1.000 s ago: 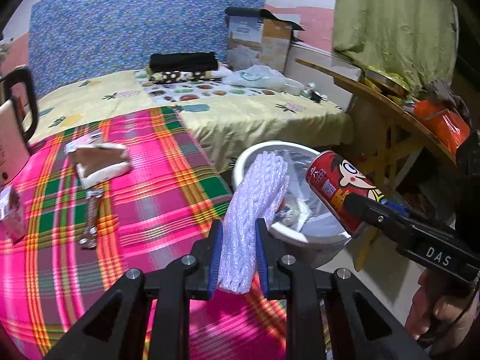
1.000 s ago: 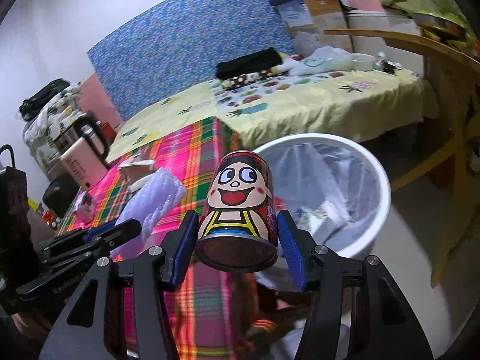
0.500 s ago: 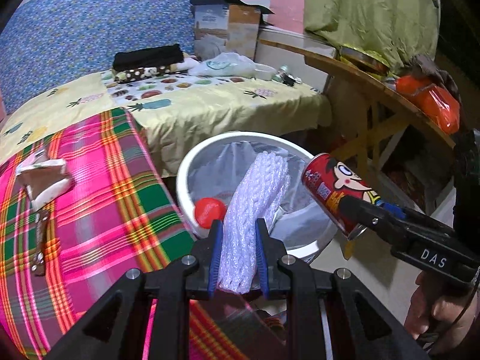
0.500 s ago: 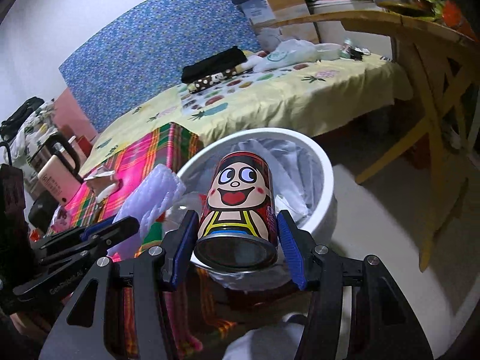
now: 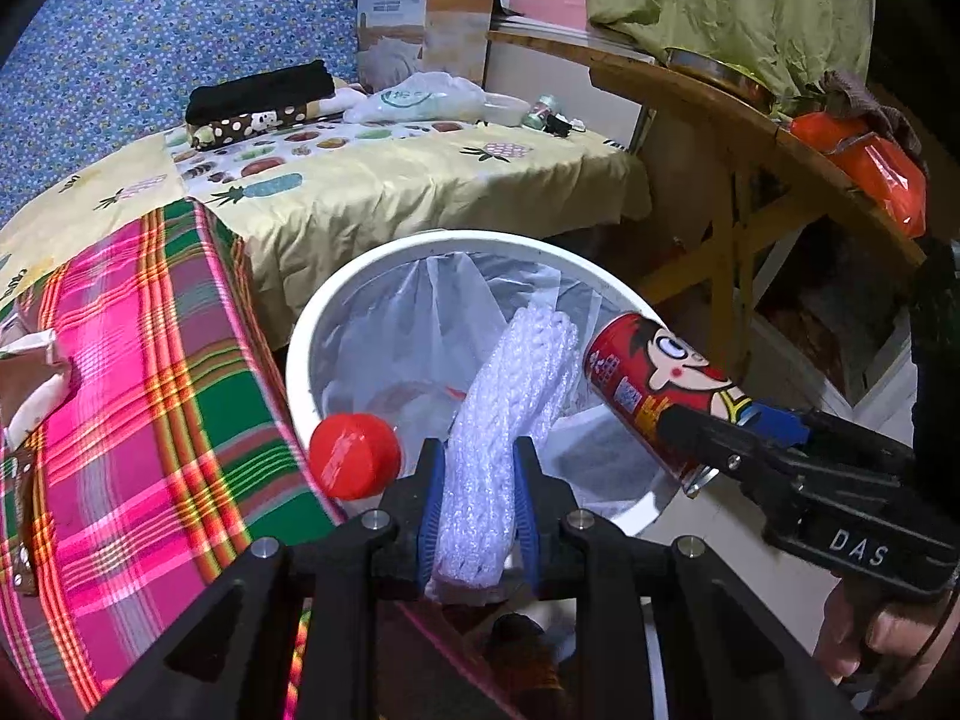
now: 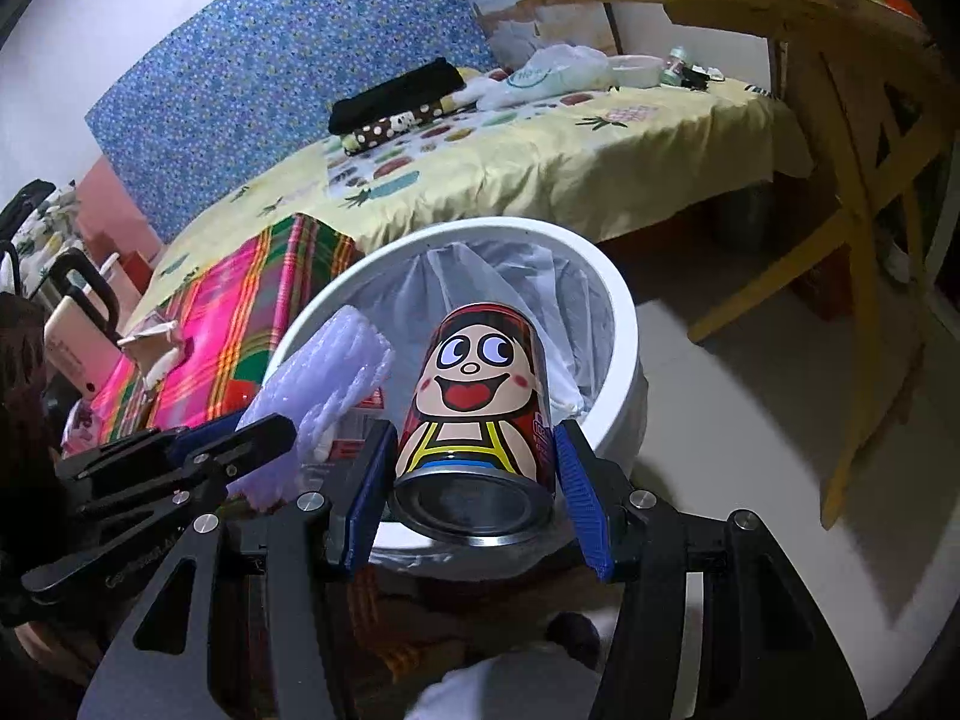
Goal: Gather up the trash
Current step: 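Open both tools to drop the foam sleeve and can into the bin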
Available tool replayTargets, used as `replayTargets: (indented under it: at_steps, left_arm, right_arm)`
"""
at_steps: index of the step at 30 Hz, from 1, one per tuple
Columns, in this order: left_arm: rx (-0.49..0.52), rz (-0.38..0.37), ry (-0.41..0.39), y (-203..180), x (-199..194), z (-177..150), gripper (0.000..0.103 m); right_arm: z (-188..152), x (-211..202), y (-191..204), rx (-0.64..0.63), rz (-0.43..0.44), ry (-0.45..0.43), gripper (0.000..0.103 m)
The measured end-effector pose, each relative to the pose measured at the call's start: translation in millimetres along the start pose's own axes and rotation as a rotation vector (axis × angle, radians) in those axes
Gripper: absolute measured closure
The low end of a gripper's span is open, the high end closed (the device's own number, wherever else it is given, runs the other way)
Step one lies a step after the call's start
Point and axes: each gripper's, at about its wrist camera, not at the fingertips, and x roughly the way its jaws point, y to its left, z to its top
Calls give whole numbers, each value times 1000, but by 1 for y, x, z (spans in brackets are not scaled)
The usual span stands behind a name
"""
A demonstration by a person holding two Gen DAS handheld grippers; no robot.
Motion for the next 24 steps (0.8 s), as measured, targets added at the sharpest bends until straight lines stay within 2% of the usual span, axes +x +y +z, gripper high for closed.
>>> replayTargets:
  at_steps: [4, 9, 18, 24]
  left_arm:
    - [-4, -14, 9, 1, 7, 2, 76]
    - [-4, -34, -16, 0, 2, 4, 49]
    - [-31, -59, -47, 4, -16, 2, 49]
    - [-61, -52, -77, 13, -37, -6, 49]
  right_arm:
    - [3, 2, 1, -18, -2, 10, 48]
    - [5, 0, 4, -44, -22, -19, 47]
    - [6, -6, 4, -40, -20, -33, 47]
    - [3, -14, 17, -63, 15, -38, 47]
